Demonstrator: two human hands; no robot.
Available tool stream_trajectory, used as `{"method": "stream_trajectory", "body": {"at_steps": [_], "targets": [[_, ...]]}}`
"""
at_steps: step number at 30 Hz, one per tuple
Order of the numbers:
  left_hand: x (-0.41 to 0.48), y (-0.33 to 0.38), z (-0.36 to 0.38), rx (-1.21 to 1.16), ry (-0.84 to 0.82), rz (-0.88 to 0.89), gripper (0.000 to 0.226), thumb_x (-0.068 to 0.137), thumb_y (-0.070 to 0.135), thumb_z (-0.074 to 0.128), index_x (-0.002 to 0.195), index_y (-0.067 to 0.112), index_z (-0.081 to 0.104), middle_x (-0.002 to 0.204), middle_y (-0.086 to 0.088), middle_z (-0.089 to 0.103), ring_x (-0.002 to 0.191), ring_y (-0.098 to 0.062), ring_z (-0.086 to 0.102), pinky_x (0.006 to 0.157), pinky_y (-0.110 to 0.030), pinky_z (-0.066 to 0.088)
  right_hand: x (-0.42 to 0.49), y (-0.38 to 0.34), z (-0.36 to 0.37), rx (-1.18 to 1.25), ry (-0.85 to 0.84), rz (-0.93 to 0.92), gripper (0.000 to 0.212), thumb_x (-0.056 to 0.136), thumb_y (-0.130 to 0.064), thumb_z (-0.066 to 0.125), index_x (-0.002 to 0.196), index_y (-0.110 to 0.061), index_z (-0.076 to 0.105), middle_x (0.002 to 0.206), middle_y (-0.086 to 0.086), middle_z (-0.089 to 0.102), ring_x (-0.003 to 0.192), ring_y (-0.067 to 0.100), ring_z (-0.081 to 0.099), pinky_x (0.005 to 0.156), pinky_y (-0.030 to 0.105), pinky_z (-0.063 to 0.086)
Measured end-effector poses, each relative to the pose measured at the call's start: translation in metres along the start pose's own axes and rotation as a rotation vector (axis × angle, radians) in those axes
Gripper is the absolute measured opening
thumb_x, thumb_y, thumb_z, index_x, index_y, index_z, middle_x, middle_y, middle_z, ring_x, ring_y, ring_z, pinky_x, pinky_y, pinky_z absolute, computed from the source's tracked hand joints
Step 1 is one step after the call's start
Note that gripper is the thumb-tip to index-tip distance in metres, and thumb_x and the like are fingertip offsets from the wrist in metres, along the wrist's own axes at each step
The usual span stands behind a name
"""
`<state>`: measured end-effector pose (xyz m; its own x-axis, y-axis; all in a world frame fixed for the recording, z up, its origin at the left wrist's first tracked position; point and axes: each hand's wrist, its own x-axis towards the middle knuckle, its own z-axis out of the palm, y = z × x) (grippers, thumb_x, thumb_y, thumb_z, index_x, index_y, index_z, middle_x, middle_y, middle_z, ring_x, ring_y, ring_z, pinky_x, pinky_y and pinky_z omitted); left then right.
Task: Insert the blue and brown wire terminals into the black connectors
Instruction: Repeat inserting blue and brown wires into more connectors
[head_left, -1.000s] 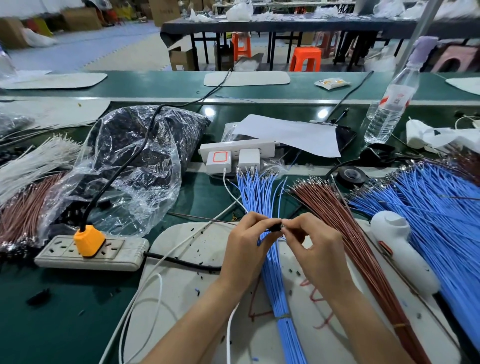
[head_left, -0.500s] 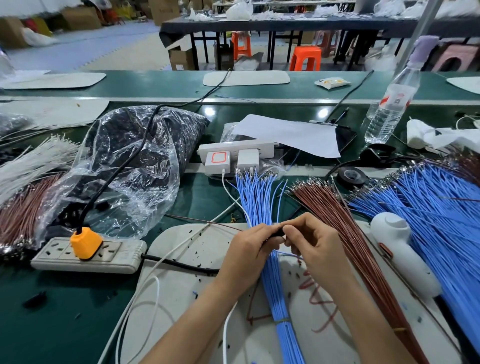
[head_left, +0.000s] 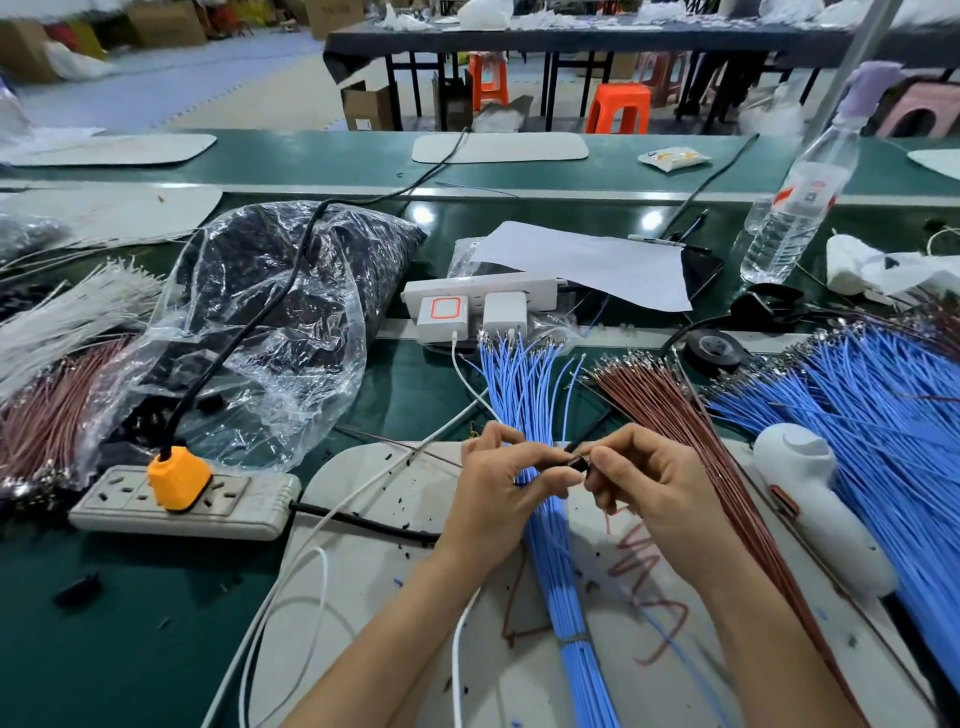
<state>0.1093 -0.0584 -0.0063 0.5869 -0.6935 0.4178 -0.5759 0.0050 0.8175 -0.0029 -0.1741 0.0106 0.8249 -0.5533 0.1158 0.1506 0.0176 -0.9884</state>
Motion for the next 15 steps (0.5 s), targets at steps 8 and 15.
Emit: {"method": "stream_trajectory", "body": {"at_steps": [8, 15], "targets": [[0.000, -0.003, -0.001, -0.066, -0.161, -0.019, 0.019, 0.085, 0.031, 0.060, 0.082, 0.016, 0.070, 0.081, 0.020, 0.069, 0.069, 0.011, 0.058, 0.103, -0.030, 0.029, 0.000, -0.002, -0.006, 0.107, -0.079, 0.150, 0.014, 0.077, -0.015, 0.061, 0.074, -0.001, 0.059, 0.061, 0.014, 0.062, 0.049, 0.018, 0.056, 0.048, 0.022, 0.047], [0.006, -0.006, -0.007, -0.041, -0.206, -0.024, 0.020, 0.085, 0.035, 0.062, 0.080, 0.019, 0.074, 0.074, 0.012, 0.072, 0.084, 0.000, 0.058, 0.099, -0.040, 0.036, 0.003, 0.003, -0.010, 0.123, -0.112, 0.211, 0.013, 0.080, -0.016, 0.060, 0.073, -0.006, 0.063, 0.059, 0.008, 0.059, 0.048, 0.013, 0.052, 0.047, 0.017, 0.043]]}}
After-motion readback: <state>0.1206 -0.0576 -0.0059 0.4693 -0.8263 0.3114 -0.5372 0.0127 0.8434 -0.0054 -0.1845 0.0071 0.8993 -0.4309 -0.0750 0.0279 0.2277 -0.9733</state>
